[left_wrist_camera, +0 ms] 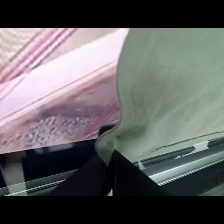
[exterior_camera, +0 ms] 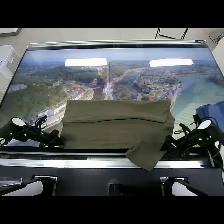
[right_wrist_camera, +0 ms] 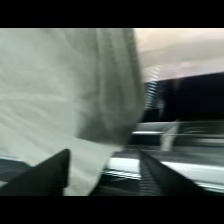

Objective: Fold the clothes and pants, and hang the long-sleeved shirts on hangers.

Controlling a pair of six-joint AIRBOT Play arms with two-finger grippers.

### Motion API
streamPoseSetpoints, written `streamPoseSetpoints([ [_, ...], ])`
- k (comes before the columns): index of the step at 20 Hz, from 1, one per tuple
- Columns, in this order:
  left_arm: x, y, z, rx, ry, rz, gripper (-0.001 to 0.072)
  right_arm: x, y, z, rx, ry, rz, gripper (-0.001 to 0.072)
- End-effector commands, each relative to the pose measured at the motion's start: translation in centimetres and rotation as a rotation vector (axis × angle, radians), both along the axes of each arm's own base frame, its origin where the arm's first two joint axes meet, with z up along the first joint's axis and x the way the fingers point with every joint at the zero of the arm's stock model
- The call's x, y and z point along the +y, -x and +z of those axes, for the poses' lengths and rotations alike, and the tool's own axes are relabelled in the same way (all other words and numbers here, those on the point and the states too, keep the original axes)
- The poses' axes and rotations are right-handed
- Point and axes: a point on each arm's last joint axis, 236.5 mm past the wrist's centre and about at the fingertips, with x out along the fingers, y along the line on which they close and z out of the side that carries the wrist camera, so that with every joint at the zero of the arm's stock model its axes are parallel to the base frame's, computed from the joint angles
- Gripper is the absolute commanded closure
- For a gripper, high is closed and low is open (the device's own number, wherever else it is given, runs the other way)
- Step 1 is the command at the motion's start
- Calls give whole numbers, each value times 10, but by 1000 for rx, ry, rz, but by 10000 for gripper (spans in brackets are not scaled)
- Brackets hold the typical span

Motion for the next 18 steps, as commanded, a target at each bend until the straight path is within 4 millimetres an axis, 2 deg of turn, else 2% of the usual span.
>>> streamPoseSetpoints([
  [1,0,-1,3,-8,0,-1,686,16,-10,-13,-54,-36,-87,338],
  [2,0,-1,3,-8,0,-1,686,17,-10,-14,-57,-36,-95,409],
  [3,0,-1,3,-8,0,-1,686,17,-10,-14,-56,-36,-94,582],
  [4,0,-1,3,-12,0,-4,686,17,-10,-13,-56,-38,-92,668],
  [5,1,-3,4,-28,2,-18,686,16,-12,-10,-66,-42,-77,668],
  [7,7,-11,16,-56,13,-30,687,7,-31,3,-113,-28,-53,669],
  [10,19,-36,42,-111,8,-30,686,-17,-89,46,-249,28,-59,670],
  [12,27,-70,50,-174,-34,2,686,-23,-135,75,-364,74,-33,670],
  [14,29,-104,56,-215,-55,7,686,-20,-177,91,-446,101,6,669],
  [16,32,-140,60,-237,-64,11,686,-22,-219,97,-477,119,2,669],
  [18,35,-178,61,-255,-74,31,686,-23,-251,94,-482,117,-19,669],
])
